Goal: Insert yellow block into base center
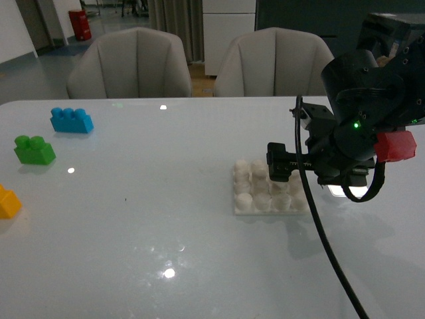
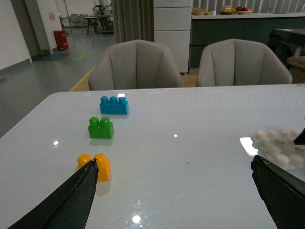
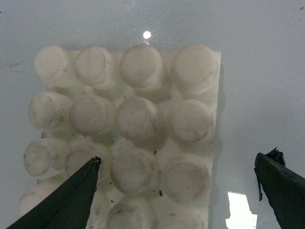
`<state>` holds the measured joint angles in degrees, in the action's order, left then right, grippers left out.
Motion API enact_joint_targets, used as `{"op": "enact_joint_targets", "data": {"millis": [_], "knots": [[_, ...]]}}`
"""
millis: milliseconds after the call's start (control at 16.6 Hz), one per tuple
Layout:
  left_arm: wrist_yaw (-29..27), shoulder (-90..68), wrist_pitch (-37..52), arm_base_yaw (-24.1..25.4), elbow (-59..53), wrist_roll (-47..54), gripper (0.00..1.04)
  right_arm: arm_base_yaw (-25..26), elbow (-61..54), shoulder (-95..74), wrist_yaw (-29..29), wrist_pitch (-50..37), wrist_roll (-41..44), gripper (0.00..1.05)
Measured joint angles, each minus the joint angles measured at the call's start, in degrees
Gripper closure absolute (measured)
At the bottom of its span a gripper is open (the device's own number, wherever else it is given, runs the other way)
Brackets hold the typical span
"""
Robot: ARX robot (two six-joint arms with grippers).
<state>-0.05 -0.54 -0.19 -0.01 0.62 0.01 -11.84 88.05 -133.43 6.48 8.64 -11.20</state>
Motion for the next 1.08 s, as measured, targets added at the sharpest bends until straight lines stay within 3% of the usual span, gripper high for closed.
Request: {"op": "enact_joint_targets", "data": {"millis": [482,1084], "knots": [[0.02,0.00,0.00,0.00,0.00,0.00,0.07,-1.51,3.58,-3.04,-2.58,3.23,-2.75,0.06],[0.02,0.00,0.00,0.00,0.00,0.00,0.07,-6.73,7.50,-5.46,-1.09,4.22,-2.23,0.06]]}}
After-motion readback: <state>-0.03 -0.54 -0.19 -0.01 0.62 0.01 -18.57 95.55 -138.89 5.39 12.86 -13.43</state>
